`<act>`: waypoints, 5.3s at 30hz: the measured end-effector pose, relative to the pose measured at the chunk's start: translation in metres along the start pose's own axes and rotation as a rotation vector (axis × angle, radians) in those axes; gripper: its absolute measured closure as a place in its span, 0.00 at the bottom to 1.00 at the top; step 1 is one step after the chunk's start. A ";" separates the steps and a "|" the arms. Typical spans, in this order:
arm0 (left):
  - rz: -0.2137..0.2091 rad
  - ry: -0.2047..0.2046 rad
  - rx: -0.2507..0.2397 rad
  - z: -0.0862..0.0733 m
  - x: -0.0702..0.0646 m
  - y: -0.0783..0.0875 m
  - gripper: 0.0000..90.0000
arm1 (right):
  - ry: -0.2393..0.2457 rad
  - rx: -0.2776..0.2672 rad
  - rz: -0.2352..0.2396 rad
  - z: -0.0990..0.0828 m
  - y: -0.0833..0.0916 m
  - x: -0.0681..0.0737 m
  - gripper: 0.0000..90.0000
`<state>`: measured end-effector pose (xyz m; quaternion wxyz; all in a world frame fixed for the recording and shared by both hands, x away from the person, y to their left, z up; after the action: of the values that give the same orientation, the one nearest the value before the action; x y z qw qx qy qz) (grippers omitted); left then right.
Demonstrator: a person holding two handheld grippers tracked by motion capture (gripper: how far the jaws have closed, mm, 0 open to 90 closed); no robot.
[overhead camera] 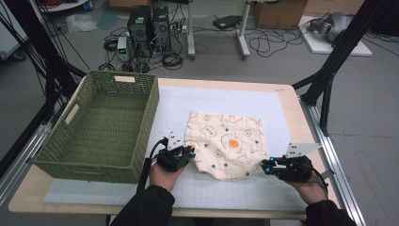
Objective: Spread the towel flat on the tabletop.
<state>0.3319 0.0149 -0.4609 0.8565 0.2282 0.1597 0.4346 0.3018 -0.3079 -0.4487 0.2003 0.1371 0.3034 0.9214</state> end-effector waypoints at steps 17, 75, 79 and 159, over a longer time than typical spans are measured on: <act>-0.060 -0.027 0.089 -0.013 -0.014 -0.031 0.88 | -0.024 0.116 0.024 0.002 -0.055 -0.024 0.85; -0.080 -0.112 0.126 -0.007 -0.025 -0.039 0.98 | -0.058 0.140 -0.018 -0.018 -0.020 -0.023 1.00; -0.049 -0.104 0.103 0.000 -0.028 -0.049 1.00 | -0.060 0.138 -0.020 -0.019 -0.019 -0.024 0.99; -0.116 -0.133 0.135 0.001 -0.024 -0.042 0.95 | -0.081 0.146 -0.127 0.003 -0.038 -0.069 0.98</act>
<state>0.3468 -0.0267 -0.4803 0.8716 0.3040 0.1441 0.3565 0.3744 -0.3094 -0.4790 0.2597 0.1691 0.3692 0.8762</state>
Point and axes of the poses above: each handheld gripper's, and its own axes: y roughly backward along the jaws, z roughly out of its top, x roughly to its left, the point moved 6 cm from there along -y, roughly forward along the jaws, and after that the axes turned 4 degrees about z, right-handed, at the moved point
